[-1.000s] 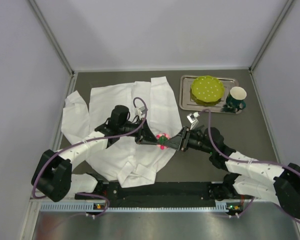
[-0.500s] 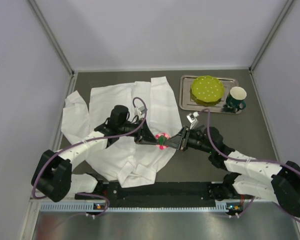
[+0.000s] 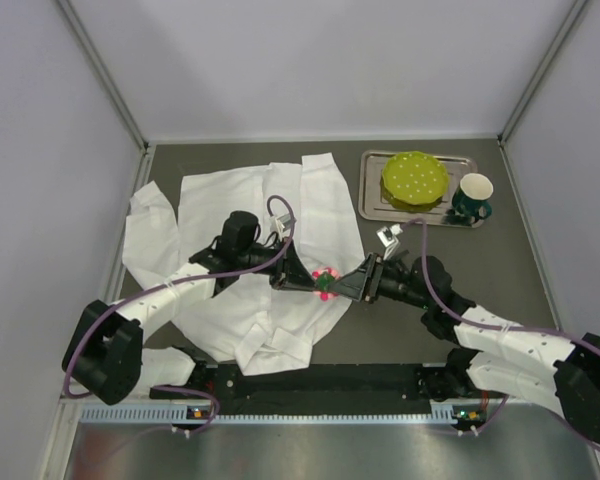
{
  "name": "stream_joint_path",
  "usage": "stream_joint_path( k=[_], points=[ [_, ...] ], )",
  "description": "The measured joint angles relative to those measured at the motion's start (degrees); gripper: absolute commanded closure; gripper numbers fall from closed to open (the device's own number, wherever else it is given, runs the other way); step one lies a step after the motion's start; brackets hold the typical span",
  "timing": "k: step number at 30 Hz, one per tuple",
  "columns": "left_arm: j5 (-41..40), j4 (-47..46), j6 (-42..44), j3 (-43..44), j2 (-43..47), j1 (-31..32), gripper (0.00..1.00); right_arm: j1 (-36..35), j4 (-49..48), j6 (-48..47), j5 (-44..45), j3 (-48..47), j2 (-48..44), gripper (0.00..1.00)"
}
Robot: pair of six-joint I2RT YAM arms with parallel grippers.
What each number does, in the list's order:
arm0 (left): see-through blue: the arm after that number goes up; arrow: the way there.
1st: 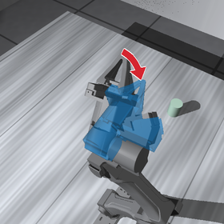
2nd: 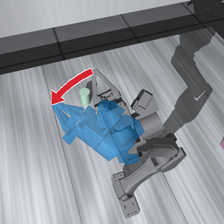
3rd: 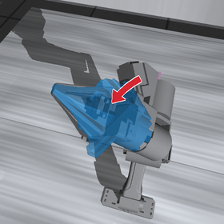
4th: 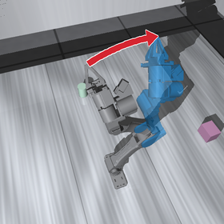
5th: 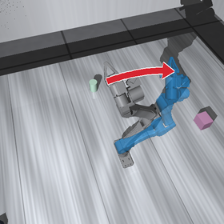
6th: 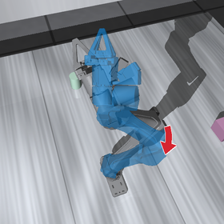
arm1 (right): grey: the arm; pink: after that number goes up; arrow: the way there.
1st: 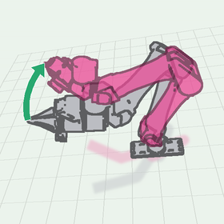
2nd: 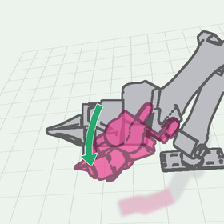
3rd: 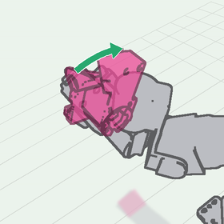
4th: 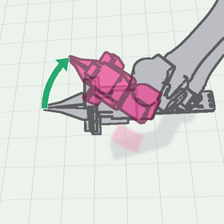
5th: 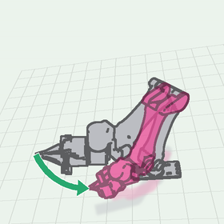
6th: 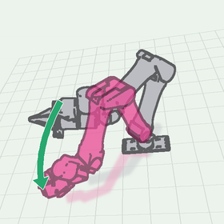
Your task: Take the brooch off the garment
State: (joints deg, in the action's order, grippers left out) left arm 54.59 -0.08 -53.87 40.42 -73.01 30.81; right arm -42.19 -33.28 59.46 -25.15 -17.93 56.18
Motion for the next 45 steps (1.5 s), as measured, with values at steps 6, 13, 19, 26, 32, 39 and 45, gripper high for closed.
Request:
stream_joint_path(
  k=[6, 13, 19, 26, 32, 39, 45],
  points=[
    [0.11, 0.04, 0.0, 0.09, 0.31, 0.04, 1.0, 0.0, 1.62, -0.39, 1.22, 0.7, -3.19, 0.51],
    [1.25, -2.29, -1.33, 0.09, 0.44, 0.04, 1.0, 0.0, -1.22, 0.09, 1.22, 0.7, -1.88, 0.52],
    [1.95, -4.7, -2.67, 0.09, 0.44, 0.04, 1.0, 0.0, -6.12, 1.55, 0.74, 0.72, 2.03, 0.59],
    [2.16, -5.53, -3.04, 0.09, 0.44, 0.04, 1.0, 0.0, -8.66, 2.19, 0.46, 1.14, 2.43, 0.64],
    [2.56, -6.05, -3.21, 0.09, 0.44, 0.04, 1.0, 0.0, -8.74, 2.16, 0.46, 1.14, 2.38, 0.67],
    [2.62, -6.03, -3.21, 0.09, 0.44, 0.04, 1.0, 0.0, -8.79, 2.16, 0.39, 1.14, 2.49, 0.67],
    [2.62, -5.99, -3.21, 0.07, 0.44, 0.04, 1.0, 0.0, -9.25, 2.16, 0.17, 1.14, 2.89, 0.68]
  ],
)
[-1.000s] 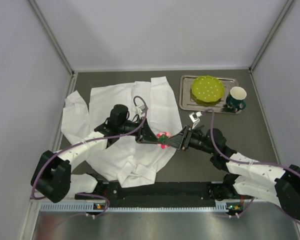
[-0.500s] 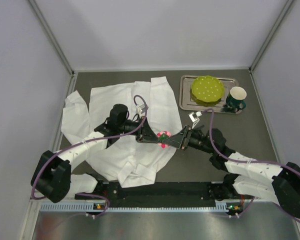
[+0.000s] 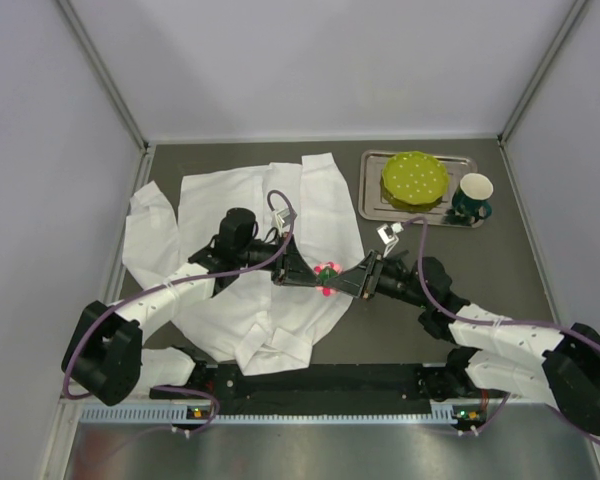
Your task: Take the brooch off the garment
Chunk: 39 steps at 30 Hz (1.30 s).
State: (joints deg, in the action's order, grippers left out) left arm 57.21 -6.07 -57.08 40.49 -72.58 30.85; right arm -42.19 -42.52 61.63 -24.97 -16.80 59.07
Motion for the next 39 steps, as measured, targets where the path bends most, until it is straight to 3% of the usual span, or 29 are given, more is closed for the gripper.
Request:
stream_joint_path(
  k=[7, 19, 30, 39],
  points=[
    [-0.09, 0.09, 0.04, 0.0, 0.0, 0.0, 1.0, 0.0, -0.94, 0.2, -0.2, 0.0, 0.85, 0.73],
    [-0.2, 0.98, 0.24, 0.0, -0.02, 0.02, 1.0, 0.11, -2.36, 0.5, -1.55, -0.15, 2.62, 0.67],
    [-0.33, 2.67, 1.51, 0.0, -0.04, 0.11, 1.0, 0.11, -2.03, 0.55, -2.47, -0.26, 3.54, 0.76],
    [-0.52, 3.56, 1.79, 0.0, -0.04, 0.02, 1.0, 0.09, -1.57, 0.39, -2.8, -1.01, 4.28, 0.7]
  ],
)
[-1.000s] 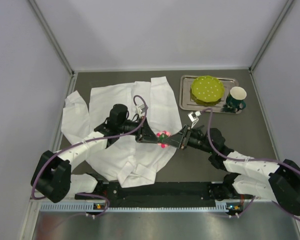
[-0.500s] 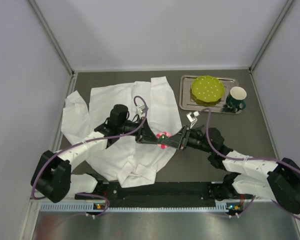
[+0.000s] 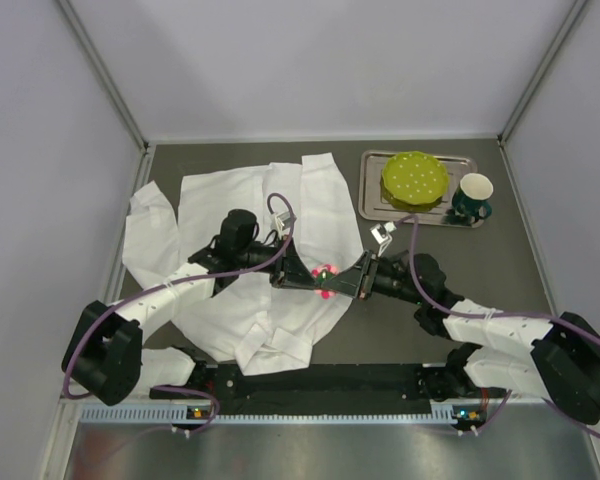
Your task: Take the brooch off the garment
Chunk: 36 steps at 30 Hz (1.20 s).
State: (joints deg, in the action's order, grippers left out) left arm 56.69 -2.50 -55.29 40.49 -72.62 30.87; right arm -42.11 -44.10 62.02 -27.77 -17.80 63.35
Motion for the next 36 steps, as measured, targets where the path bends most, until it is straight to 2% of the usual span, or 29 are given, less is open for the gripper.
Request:
stream_joint_path(
  k=[12, 22, 36],
  points=[
    [0.0, 0.87, 0.66, 0.04, -0.04, 0.07, 1.0, -0.15, 1.49, -0.85, -0.96, -1.14, 1.05, 0.69],
    [-0.13, 2.16, 1.49, 1.01, -0.31, 0.13, 1.0, -0.24, 1.68, -0.87, -1.25, -2.12, 1.97, 0.75],
    [-0.68, 2.75, 1.86, 1.92, -0.28, 0.52, 1.0, -0.59, 4.57, -1.6, 1.07, -2.12, -1.07, 0.79]
  ],
)
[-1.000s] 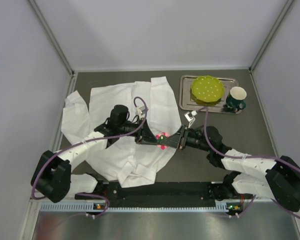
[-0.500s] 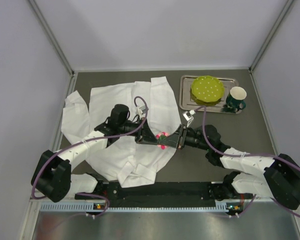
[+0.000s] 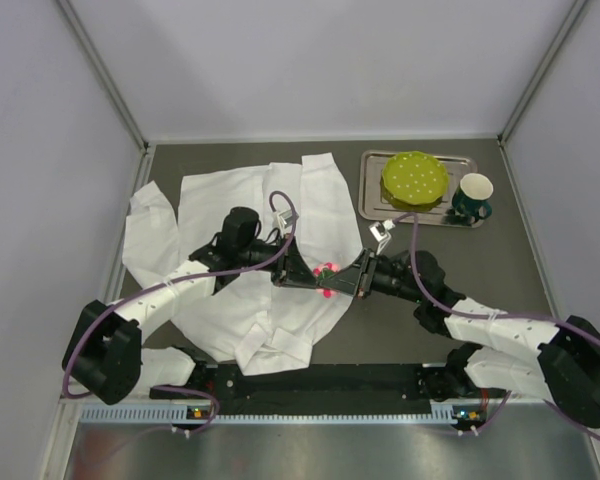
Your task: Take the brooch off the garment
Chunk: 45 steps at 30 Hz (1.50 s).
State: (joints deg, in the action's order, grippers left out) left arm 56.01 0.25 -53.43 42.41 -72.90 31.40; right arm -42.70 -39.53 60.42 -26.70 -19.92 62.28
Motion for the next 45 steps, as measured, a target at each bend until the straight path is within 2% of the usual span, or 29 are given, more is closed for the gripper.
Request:
stream_joint_path(
  k=[26, 35, 45],
  points=[
    [-0.83, 0.17, 0.0, 0.7, 0.33, 0.74, 1.0, -0.68, 2.34, -0.76, 4.0, 1.55, -4.76, 0.91],
    [-1.75, 0.04, -0.31, 0.87, 0.33, 1.07, 1.0, -0.81, 1.2, 0.37, 5.57, 2.69, -5.33, 0.87],
    [-2.38, -0.26, -1.05, 0.87, 0.59, 1.29, 1.0, -2.14, -0.11, 2.84, 9.22, 4.2, -6.49, 0.88]
  ],
)
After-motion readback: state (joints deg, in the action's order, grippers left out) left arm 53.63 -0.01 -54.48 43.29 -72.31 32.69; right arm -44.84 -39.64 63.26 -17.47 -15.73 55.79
